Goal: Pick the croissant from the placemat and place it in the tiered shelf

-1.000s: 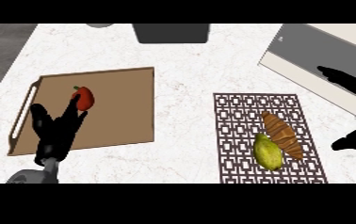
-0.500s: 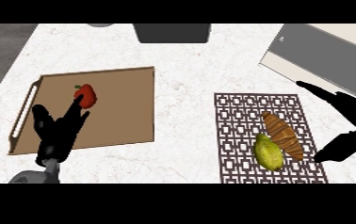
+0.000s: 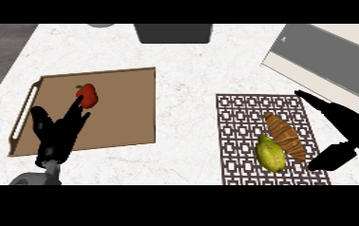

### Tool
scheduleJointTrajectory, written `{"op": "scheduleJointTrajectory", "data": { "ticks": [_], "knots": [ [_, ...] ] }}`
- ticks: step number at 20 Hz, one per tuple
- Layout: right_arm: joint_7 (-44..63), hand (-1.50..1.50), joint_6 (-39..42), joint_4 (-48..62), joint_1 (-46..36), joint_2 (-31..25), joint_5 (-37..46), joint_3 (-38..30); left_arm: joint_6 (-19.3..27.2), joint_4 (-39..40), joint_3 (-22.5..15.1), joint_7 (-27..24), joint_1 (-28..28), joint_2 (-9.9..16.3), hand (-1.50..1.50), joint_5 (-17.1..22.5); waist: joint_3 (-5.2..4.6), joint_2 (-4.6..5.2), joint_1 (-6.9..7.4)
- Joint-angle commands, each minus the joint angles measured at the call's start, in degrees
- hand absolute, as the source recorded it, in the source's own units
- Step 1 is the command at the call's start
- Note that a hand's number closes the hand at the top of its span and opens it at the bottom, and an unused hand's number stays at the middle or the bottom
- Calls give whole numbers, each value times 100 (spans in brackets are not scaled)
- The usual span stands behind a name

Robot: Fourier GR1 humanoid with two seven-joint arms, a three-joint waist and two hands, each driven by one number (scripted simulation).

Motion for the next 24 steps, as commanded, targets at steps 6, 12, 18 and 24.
{"op": "scheduleJointTrajectory", "data": {
  "ticks": [6,12,18,24],
  "knots": [
    [74,-150,-230,59,69,700,839,117,-267,-19,141,356,92,-158,0,-163,-32,30,8],
    [-363,-150,-641,882,-11,932,1606,218,-470,-23,369,460,82,-93,0,-212,-31,35,18],
    [-731,-150,-1032,1250,32,1163,2084,73,-210,-147,321,519,15,-488,0,-586,-31,31,5],
    [-1051,-150,-1272,2412,-837,1632,2274,-109,-560,132,552,414,-71,-527,0,-561,-31,40,32]
  ]
}}
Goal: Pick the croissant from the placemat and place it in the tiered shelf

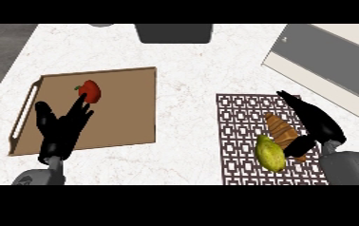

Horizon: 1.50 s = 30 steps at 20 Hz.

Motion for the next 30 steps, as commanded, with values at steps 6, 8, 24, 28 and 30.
{"op": "scheduleJointTrajectory", "data": {
  "ticks": [6,8,24,28,30],
  "knots": [
    [-725,-150,-370,1194,-631,319,312,-294,77,-444,105,574,104,-167,0,-220,-19,20,21],
    [-296,-150,27,280,-178,505,358,77,-391,676,390,-212,-161,-72,0,-160,-24,19,-30],
    [775,150,-357,698,-715,1353,287,-596,-386,101,312,-41,165,-176,0,-231,-29,21,39],
    [2362,150,-1166,761,-1394,1946,712,-832,-347,-12,227,204,27,-213,0,-245,-26,22,73],
    [2711,150,-1579,41,-1338,2309,866,-667,-284,184,362,115,10,-220,0,-224,-31,-7,-44]
  ]
}}
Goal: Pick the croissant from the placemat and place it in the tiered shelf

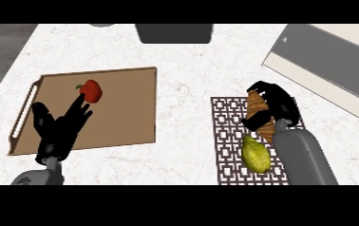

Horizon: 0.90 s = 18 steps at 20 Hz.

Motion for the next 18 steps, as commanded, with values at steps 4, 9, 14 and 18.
{"op": "scheduleJointTrajectory", "data": {
  "ticks": [4,9,14,18],
  "knots": [
    [1672,150,-887,-1355,-787,602,832,217,57,314,2,-63,-37,-72,0,-111,-15,-2,-99],
    [2833,150,-498,-2511,-1249,386,1597,394,216,57,-90,138,22,-208,0,-162,-11,-21,-120],
    [4053,150,759,-3538,-2078,168,1883,319,237,-76,-118,249,38,-210,0,-210,-10,-19,-99],
    [3966,150,1291,-3890,-2324,-412,1595,-374,-104,300,88,-190,161,-131,0,-49,-8,4,-85]
  ]
}}
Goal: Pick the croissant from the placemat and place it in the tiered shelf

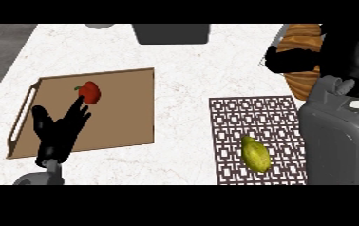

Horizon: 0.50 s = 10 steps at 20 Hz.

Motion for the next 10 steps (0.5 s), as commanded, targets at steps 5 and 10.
{"op": "scheduleJointTrajectory", "data": {
  "ticks": [5,10],
  "knots": [
    [575,150,978,13,-1221,-747,-272,-1005,115,107,-169,168,-6,-275,0,-118,-30,45,38],
    [121,150,787,965,-1790,-1426,-467,-1663,217,-20,-343,52,109,-399,0,-353,-29,58,85]
  ]
}}
